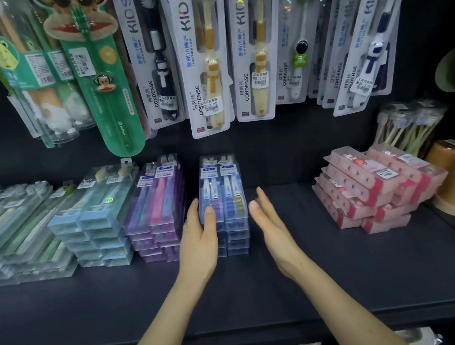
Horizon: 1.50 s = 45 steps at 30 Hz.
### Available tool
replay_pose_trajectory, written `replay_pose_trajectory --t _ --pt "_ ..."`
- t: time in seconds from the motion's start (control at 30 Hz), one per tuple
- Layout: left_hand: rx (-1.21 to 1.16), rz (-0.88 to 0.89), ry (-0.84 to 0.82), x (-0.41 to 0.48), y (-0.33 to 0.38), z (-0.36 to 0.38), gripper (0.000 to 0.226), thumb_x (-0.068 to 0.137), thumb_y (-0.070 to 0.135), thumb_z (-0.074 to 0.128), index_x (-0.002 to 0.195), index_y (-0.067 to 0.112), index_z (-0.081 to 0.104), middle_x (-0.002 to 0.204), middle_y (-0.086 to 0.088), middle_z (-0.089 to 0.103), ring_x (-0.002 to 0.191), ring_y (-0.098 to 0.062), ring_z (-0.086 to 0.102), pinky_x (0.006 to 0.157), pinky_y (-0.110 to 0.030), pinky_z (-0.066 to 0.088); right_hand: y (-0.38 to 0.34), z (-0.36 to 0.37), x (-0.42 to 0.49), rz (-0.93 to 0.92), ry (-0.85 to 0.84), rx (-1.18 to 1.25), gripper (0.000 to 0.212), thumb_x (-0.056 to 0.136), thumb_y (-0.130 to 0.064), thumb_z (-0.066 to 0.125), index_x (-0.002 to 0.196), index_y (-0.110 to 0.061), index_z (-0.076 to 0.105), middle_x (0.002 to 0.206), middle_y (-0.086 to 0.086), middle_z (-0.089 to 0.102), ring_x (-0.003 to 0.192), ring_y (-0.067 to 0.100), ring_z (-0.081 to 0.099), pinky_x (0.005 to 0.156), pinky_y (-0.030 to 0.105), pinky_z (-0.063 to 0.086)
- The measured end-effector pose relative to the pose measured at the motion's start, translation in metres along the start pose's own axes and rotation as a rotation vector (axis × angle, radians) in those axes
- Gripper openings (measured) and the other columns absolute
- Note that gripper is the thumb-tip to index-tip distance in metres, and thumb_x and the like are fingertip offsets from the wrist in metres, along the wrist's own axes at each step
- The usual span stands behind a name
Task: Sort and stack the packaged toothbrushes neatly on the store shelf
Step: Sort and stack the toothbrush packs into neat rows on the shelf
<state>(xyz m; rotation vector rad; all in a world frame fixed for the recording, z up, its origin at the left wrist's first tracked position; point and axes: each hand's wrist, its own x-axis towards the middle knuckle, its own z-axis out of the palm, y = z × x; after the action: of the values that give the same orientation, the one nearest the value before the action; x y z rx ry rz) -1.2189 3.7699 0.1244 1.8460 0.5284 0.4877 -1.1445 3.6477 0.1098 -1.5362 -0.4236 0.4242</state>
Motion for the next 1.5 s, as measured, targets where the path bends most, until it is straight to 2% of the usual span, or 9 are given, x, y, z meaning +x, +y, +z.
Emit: replay_pose_trajectory --t 0.23,0.4,0.5,0.63,0.77,0.9,1.03,1.3,1.5 --pt "0.477 0.341 0.136 -0.044 0.023 0.003 0.050 0.097 0.032 0.047 0.142 0.012 0.040 0.146 -0.008 0.039 0.133 -0.024 0.039 0.105 -0.036 0.034 0.008 -0.079 -0.050 -0.106 0.441 -0.307 0.042 0.096 -0.030 0.054 0.137 -0.024 0.048 0.129 -0.008 0.054 0.115 0.006 0.053 0.100 0.026 0.040" --pt "0.256 0.449 -0.037 -0.035 0.046 0.061 0.039 0.097 0.029 0.050 0.133 0.016 0.050 0.128 0.008 0.048 0.116 -0.001 0.041 0.098 -0.013 0.027 0.012 -0.154 -0.078 -0.100 0.857 -0.494 0.031 0.094 -0.025 0.056 0.122 -0.014 0.058 0.114 0.006 0.064 0.103 0.022 0.060 0.085 0.032 0.043" --pt "0.062 0.244 -0.242 -0.020 0.057 0.109 0.043 0.097 0.034 0.049 0.138 0.020 0.045 0.137 0.002 0.048 0.125 -0.009 0.045 0.104 -0.023 0.035 0.015 -0.195 -0.079 -0.061 0.996 -0.470 0.040 0.094 -0.035 0.055 0.128 -0.014 0.053 0.124 0.008 0.059 0.111 0.023 0.057 0.092 0.035 0.042" --pt "-0.207 -0.108 -0.436 -0.003 0.072 0.165 0.061 0.093 0.056 0.045 0.146 0.029 0.033 0.147 0.008 0.040 0.129 -0.009 0.042 0.109 -0.033 0.035 0.019 -0.232 -0.069 -0.022 0.897 -0.198 0.062 0.092 -0.054 0.050 0.145 -0.025 0.034 0.146 0.000 0.042 0.131 0.018 0.041 0.107 0.035 0.031" --pt "-0.324 -0.187 -0.462 0.012 0.083 0.202 0.069 0.087 0.068 0.041 0.146 0.036 0.029 0.105 0.029 0.050 0.082 0.014 0.049 0.075 -0.018 0.040 0.013 -0.256 -0.051 -0.069 0.745 0.079 0.082 0.082 -0.069 0.039 0.152 -0.031 0.020 0.157 -0.008 0.024 0.142 0.014 0.025 0.117 0.037 0.019" --pt "-0.360 -0.298 -0.519 0.027 0.088 0.228 0.081 0.081 0.075 0.043 0.149 0.038 0.021 0.149 0.010 0.039 0.124 -0.013 0.049 0.095 -0.033 0.040 0.001 -0.274 -0.028 0.025 0.604 0.211 0.078 0.083 -0.077 0.026 0.148 -0.035 0.029 0.155 -0.002 0.032 0.141 0.024 0.029 0.116 0.046 0.020" --pt "-0.359 -0.371 -0.516 0.039 0.087 0.241 0.086 0.079 0.072 0.053 0.150 0.032 0.024 0.148 -0.001 0.042 0.127 -0.024 0.049 0.104 -0.045 0.042 -0.003 -0.269 -0.013 0.075 0.470 0.219 0.077 0.073 -0.081 0.030 0.135 -0.039 0.045 0.139 -0.003 0.054 0.121 0.020 0.051 0.097 0.040 0.040" --pt "-0.334 -0.350 -0.531 0.050 0.073 0.219 0.060 0.090 0.069 0.031 0.128 0.030 0.057 0.112 -0.003 0.069 0.098 -0.019 0.065 0.065 -0.029 0.053 0.006 -0.228 -0.014 0.011 0.396 0.153 0.049 0.074 -0.068 0.043 0.119 -0.049 0.048 0.123 -0.012 0.063 0.107 0.006 0.063 0.071 0.019 0.052" --pt "-0.290 -0.284 -0.469 0.039 0.051 0.166 0.044 0.092 0.069 0.026 0.097 0.042 0.060 0.070 0.019 0.071 0.061 0.002 0.067 0.041 -0.016 0.048 0.016 -0.190 -0.018 0.001 0.231 0.099 0.048 0.082 -0.065 0.045 0.128 -0.052 0.044 0.131 -0.017 0.058 0.120 0.006 0.055 0.100 0.034 0.046"
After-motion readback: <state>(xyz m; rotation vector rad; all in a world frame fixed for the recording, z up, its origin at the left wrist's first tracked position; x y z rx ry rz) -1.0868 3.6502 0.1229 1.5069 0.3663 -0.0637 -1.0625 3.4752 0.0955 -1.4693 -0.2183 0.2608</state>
